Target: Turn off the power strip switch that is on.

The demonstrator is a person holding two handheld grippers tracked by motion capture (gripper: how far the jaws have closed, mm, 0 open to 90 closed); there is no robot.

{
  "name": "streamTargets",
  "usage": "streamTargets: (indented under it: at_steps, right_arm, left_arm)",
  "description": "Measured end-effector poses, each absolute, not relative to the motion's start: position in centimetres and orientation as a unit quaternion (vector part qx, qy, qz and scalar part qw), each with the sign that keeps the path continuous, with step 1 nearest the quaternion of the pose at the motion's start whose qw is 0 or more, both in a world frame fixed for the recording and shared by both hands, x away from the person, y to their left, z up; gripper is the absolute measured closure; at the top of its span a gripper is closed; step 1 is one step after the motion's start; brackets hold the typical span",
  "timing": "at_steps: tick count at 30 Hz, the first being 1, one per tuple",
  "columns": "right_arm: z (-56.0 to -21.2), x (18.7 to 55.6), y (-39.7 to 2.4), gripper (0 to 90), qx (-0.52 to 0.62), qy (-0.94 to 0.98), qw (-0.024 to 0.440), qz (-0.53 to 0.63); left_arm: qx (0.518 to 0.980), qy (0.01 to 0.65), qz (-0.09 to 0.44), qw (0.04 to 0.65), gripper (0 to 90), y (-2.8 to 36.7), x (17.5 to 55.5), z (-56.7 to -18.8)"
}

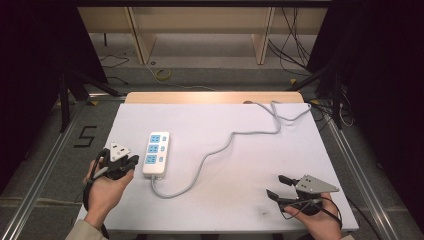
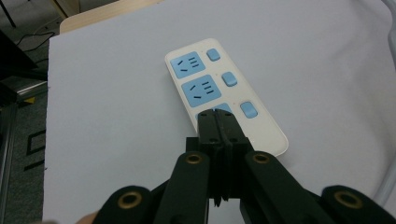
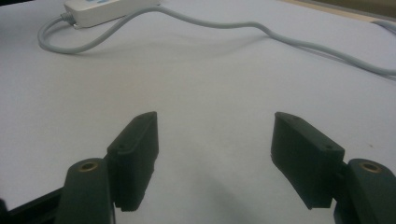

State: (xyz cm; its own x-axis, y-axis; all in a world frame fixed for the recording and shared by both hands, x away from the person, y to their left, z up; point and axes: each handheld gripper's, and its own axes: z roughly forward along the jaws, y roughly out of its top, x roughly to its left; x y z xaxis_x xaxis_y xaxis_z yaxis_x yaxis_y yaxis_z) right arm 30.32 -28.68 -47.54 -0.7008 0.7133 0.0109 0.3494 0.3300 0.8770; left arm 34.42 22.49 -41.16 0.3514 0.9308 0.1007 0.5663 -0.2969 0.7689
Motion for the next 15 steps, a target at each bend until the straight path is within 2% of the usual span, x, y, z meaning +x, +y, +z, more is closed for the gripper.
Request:
streamTargets:
  at_steps: [8,15]
  right_arm:
    - [-47.54,30.31,-28.80,34.6,0.336,0.790,0.201,0.473]
    - [-47.78,30.32,-28.58,39.6,0.320,0.799,0.199,0.468]
  left_arm:
    - [0.760,0.491,0.274,0.327,89.3,21.93,34.87,-40.98]
    - [0.762,0.487,0.270,0.330,89.3,21.66,35.28,-40.45]
